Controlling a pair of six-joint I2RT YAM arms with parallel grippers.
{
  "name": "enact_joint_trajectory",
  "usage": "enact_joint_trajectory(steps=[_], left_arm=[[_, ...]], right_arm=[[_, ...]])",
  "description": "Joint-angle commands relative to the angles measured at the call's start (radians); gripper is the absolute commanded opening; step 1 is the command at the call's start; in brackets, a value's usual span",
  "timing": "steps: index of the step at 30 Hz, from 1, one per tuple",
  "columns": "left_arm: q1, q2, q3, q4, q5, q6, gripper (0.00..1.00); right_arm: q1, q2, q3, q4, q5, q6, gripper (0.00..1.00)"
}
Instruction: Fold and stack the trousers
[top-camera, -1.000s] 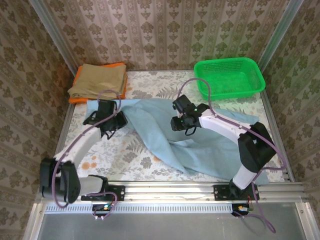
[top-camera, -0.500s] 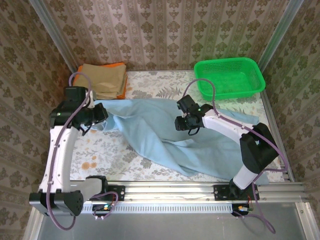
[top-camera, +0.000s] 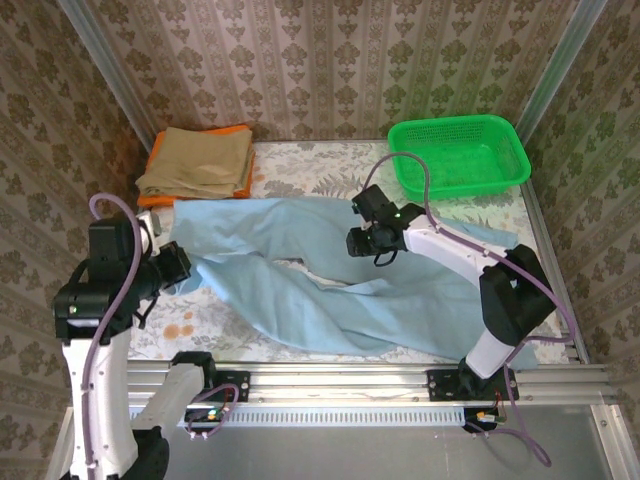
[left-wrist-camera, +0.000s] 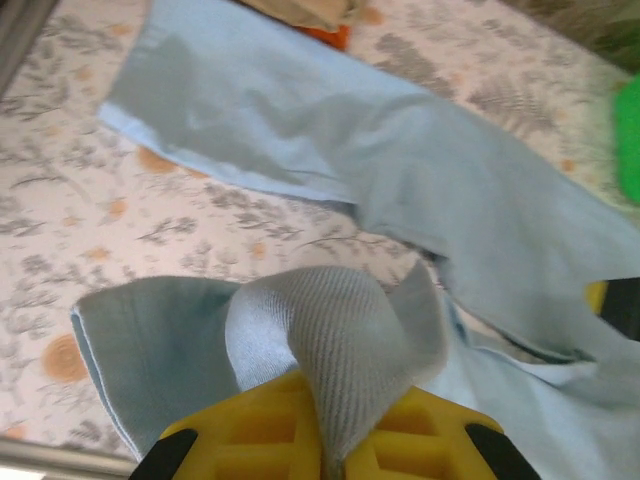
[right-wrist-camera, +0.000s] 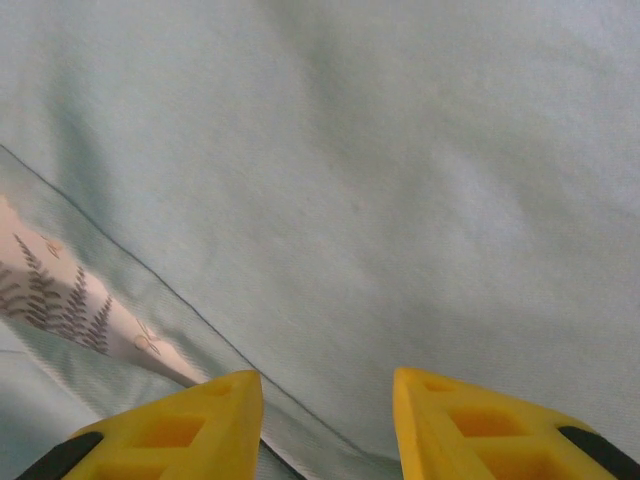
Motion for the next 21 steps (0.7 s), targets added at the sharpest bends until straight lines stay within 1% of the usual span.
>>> enact_joint_trajectory(steps=[1,3,4,6,8,9,10,11,12,13,15,17,18,19,20,21], left_arm=[[0.027,0.140,-0.067,0.096,-0.094,0.002,0.00],[0.067,0.251,-0.122,0.179,-0.069,0.011,0.00],[0.115,0.295,-0.166,0.230,-0.046,0.011,0.00],[0.243,0.378,-0.273,0.369,0.051,0.007,0.00],[0.337,0.493,-0.325,0.481,0.083,-0.014,0.00],[0.365,0.575,-0.316,0.530,0.158,-0.020,0.00],[0.362,0.639,-0.290,0.563,0.190,-0.018,0.00],[0.342,0.716,-0.232,0.568,0.189,-0.015,0.00],[0.323,0.779,-0.170,0.564,0.212,-0.017,0.00],[0.307,0.816,-0.125,0.571,0.218,-0.015,0.00],[0.279,0.888,-0.006,0.535,0.140,-0.004,0.01],[0.261,0.929,0.076,0.558,0.178,0.046,0.15],[0.253,0.945,0.110,0.550,0.177,0.061,0.24],[0.249,0.970,0.144,0.547,0.201,0.095,0.49],[0.254,1.003,0.194,0.504,0.193,0.102,0.72],[0.263,1.019,0.221,0.464,0.171,0.095,0.98]], right_arm=[[-0.006,0.031,0.028,0.007,0.024,0.008,0.41],[-0.008,0.039,0.022,0.021,0.019,0.019,0.41],[-0.011,0.043,0.017,0.034,0.015,0.024,0.41],[-0.012,0.048,0.005,0.063,0.015,0.031,0.41],[-0.012,0.047,-0.016,0.091,0.011,0.039,0.41],[-0.012,0.048,-0.023,0.102,0.012,0.043,0.41],[-0.012,0.050,-0.027,0.111,0.012,0.046,0.41],[-0.012,0.052,-0.034,0.121,0.009,0.047,0.41],[-0.012,0.055,-0.038,0.129,0.011,0.052,0.41],[-0.012,0.058,-0.039,0.130,0.007,0.053,0.41],[-0.011,0.057,-0.045,0.134,0.001,0.055,0.41],[-0.007,0.040,-0.069,0.151,-0.005,0.066,0.41],[-0.005,0.034,-0.078,0.160,-0.007,0.071,0.41],[-0.003,0.028,-0.085,0.164,-0.007,0.074,0.41],[0.001,0.025,-0.089,0.165,-0.010,0.073,0.41],[0.006,0.021,-0.091,0.164,-0.010,0.072,0.41]])
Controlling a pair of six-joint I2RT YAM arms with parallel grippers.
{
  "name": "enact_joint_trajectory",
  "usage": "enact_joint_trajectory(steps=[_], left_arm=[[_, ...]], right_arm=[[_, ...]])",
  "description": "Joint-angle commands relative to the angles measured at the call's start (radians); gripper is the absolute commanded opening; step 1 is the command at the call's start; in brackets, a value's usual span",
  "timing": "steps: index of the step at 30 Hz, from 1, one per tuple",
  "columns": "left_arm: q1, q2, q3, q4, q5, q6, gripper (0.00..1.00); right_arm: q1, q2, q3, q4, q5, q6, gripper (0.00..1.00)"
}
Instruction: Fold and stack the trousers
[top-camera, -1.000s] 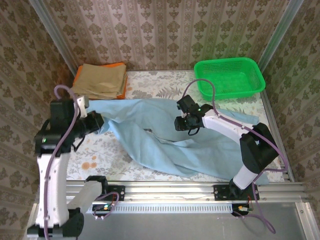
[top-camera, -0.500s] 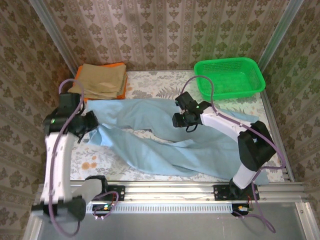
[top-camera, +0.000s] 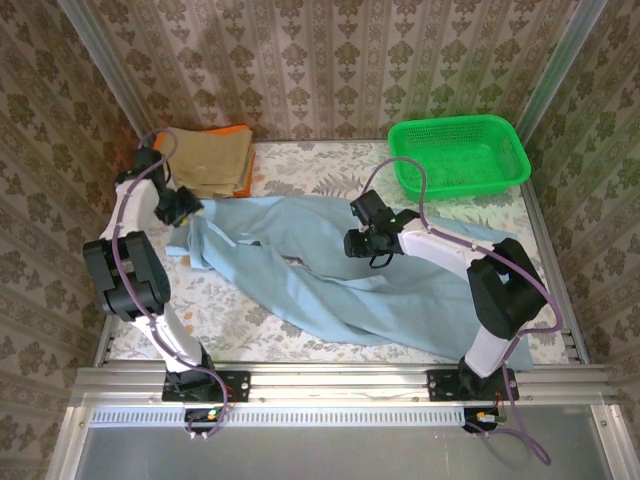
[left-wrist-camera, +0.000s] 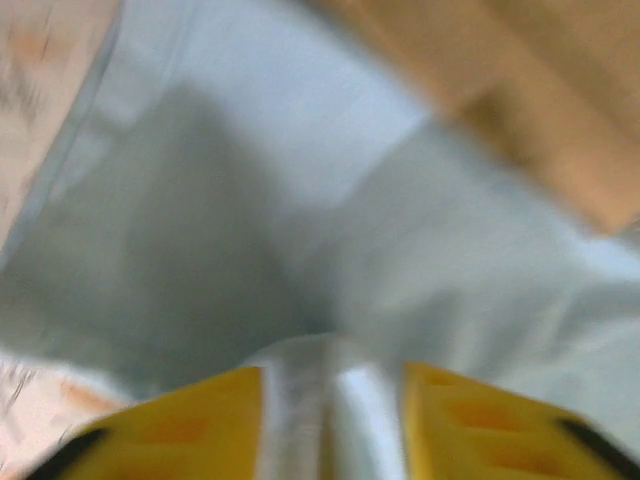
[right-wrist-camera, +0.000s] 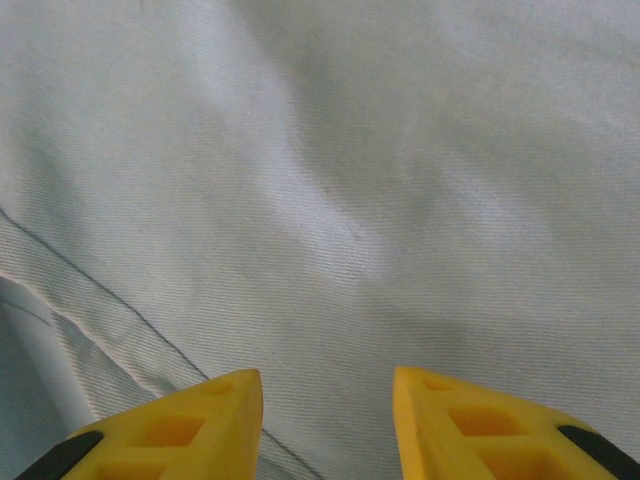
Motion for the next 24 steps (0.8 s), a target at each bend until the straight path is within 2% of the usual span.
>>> enact_joint_trajectory(steps=[1,3,4,5,9,11,13,15,17,19,22,24], left_arm=[[0.028,0.029,0.072,-0.045,0.020,0.049,1.00],[0.038,-0.019,0.021,-0.023,0.047,0.043,1.00],[0.036,-0.067,-0.028,-0.023,-0.009,0.030,1.00],[0.035,-0.138,-0.113,0.004,-0.057,0.005,1.00],[0.039,-0.475,-0.544,0.191,-0.078,-0.145,1.00],[0.037,-0.647,-0.722,0.234,-0.119,-0.205,0.94],[0.044,-0.774,-0.804,0.196,-0.186,-0.224,0.86],[0.040,-0.872,-0.879,0.229,-0.187,-0.202,0.80],[0.039,-0.911,-0.906,0.267,-0.154,-0.183,0.81],[0.028,-0.912,-0.882,0.244,-0.171,-0.176,0.82],[0.025,-0.801,-0.862,0.209,-0.191,-0.164,0.78],[0.032,-0.700,-0.879,0.242,-0.209,-0.171,0.73]], right_arm=[[0.015,-0.031,-0.019,0.022,-0.007,0.022,0.41],[0.029,-0.041,-0.020,0.020,-0.005,0.019,0.41],[0.037,-0.047,-0.022,0.025,-0.001,0.021,0.41],[0.046,-0.049,-0.023,0.029,0.000,0.021,0.41],[0.082,-0.054,-0.024,0.036,-0.004,0.025,0.41],[0.101,-0.057,-0.028,0.039,-0.005,0.023,0.41],[0.115,-0.056,-0.031,0.040,-0.010,0.021,0.41],[0.127,-0.052,-0.033,0.043,-0.012,0.017,0.41],[0.134,-0.044,-0.033,0.043,-0.016,0.016,0.41],[0.138,-0.040,-0.027,0.043,-0.018,0.016,0.41],[0.138,-0.042,-0.025,0.052,-0.017,0.021,0.41],[0.139,-0.042,-0.022,0.054,-0.017,0.027,0.41]])
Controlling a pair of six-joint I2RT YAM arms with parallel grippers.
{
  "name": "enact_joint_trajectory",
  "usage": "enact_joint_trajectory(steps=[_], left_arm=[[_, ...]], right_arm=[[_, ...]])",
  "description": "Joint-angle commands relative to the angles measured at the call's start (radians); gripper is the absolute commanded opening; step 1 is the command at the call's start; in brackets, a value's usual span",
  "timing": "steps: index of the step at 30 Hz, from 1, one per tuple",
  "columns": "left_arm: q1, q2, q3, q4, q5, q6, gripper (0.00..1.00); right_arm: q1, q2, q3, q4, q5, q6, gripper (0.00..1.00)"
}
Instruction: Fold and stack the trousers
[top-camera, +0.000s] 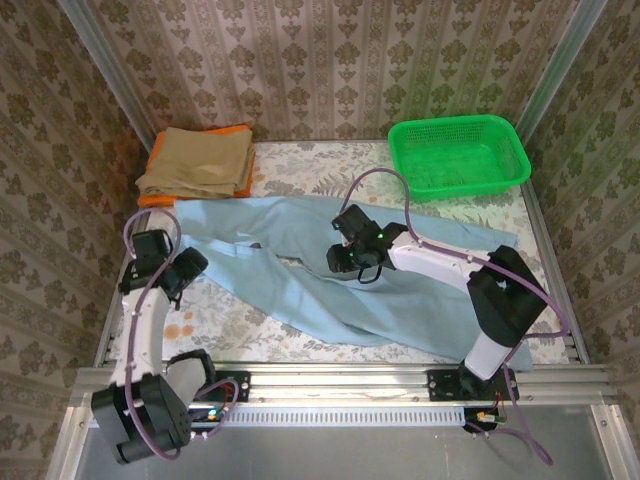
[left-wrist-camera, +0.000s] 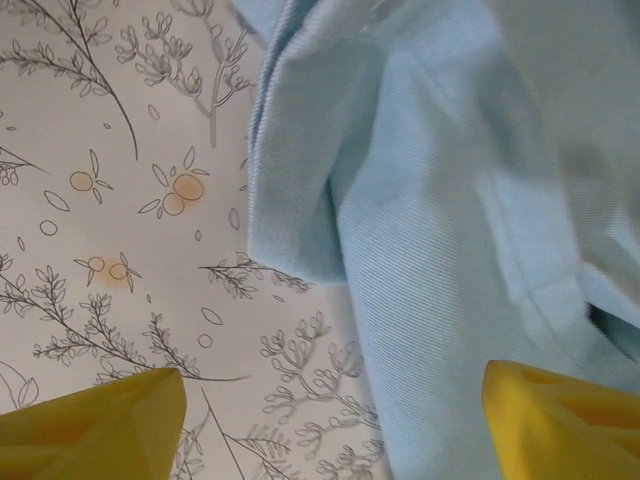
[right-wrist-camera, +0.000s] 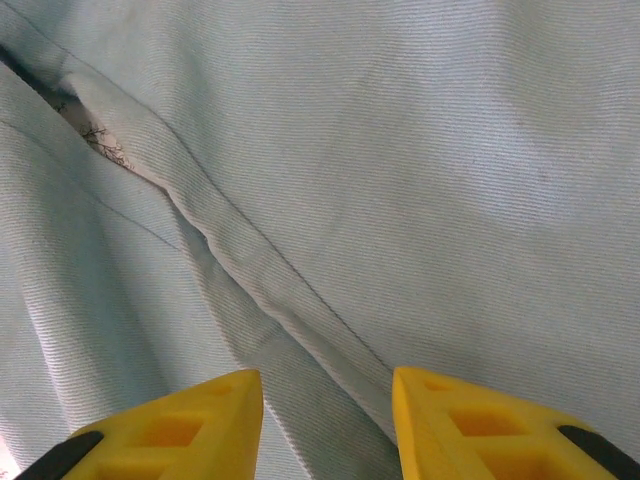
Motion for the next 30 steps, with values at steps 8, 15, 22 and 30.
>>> enact_joint_trajectory(steps=[8,15,22,30], left_arm=[[-0.015,0.337,-0.013,0.305,-0.031,0.029,0.54],[-0.051,0.356,0.018,0.216,-0.068,0.018,0.00],[-0.111,0.052,0.164,-0.148,-0.153,0.078,0.00],[-0.103,-0.032,0.414,-0.526,-0.037,0.128,0.00]], right_arm=[[0.003,-0.032,-0.009,0.014,0.004,0.015,0.41],[-0.002,-0.042,-0.009,0.009,0.010,0.013,0.41],[-0.004,-0.052,-0.006,0.003,0.007,0.010,0.40],[-0.004,-0.089,-0.006,-0.008,0.000,0.003,0.40]])
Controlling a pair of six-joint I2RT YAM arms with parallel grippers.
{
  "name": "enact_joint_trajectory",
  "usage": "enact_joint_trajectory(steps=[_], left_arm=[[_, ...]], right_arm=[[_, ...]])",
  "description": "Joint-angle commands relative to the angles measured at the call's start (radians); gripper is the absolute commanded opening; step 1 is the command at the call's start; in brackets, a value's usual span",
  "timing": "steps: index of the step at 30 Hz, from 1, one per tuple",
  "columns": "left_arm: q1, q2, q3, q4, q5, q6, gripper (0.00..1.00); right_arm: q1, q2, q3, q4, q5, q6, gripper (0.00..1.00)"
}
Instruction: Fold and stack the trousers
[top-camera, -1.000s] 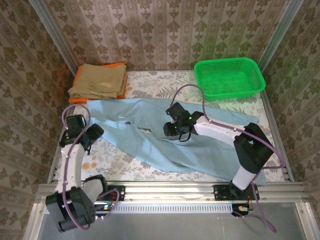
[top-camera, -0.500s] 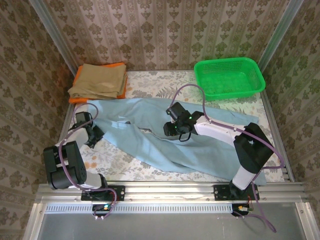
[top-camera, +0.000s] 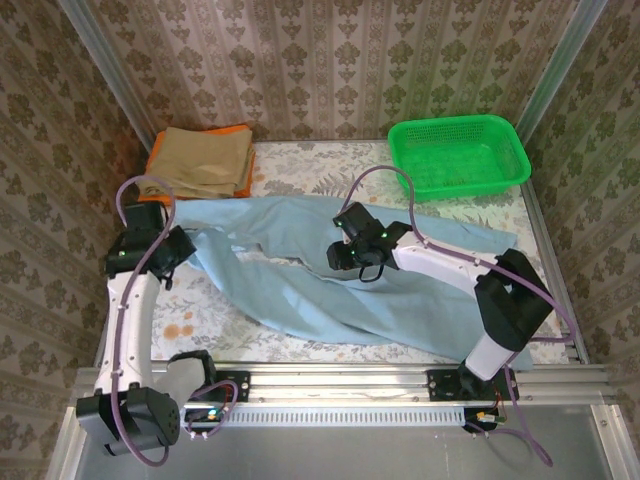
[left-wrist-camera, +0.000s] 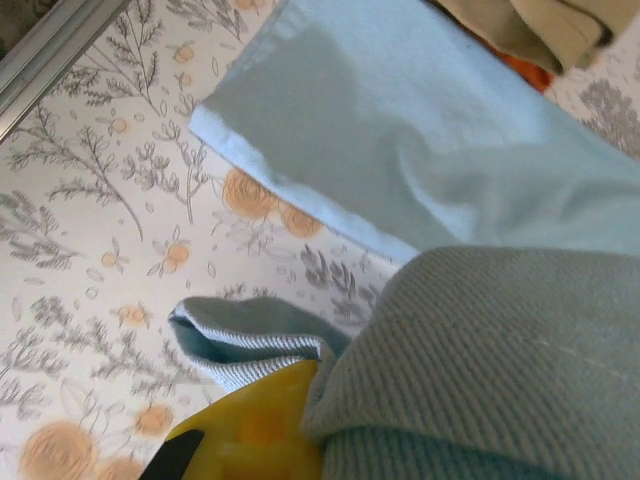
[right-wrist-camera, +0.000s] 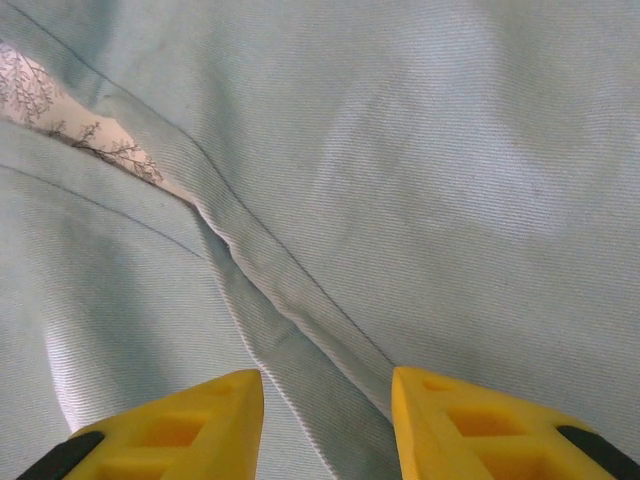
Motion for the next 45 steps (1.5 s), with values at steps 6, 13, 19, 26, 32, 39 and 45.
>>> enact_joint_trajectory(steps=[6,13,19,26,32,39,45], left_arm=[[0.052,-0.074,0.230,-0.470,0.103,0.095,0.00],[0.042,-0.222,0.284,-0.624,-0.010,0.062,0.00],[0.043,-0.250,0.275,-0.625,-0.113,0.059,0.00],[0.046,-0.202,0.354,-0.592,-0.177,0.069,0.00],[0.061,-0.103,0.458,-0.555,-0.178,0.123,0.00],[0.274,0.034,0.258,-0.272,0.238,0.093,0.00],[0.289,0.192,0.165,-0.058,0.311,0.005,0.00]], right_arm=[[-0.013,-0.061,0.001,-0.018,-0.008,-0.012,0.40],[-0.010,-0.042,0.022,-0.048,-0.067,-0.047,0.41],[0.049,-0.082,-0.066,-0.141,0.007,-0.074,0.47],[-0.009,-0.082,-0.083,-0.251,0.199,-0.056,0.63],[-0.104,0.022,-0.062,-0.259,0.163,-0.017,0.62],[-0.266,0.124,-0.054,-0.198,-0.021,0.024,0.56],[-0.345,0.277,0.099,-0.266,-0.051,0.013,0.52]])
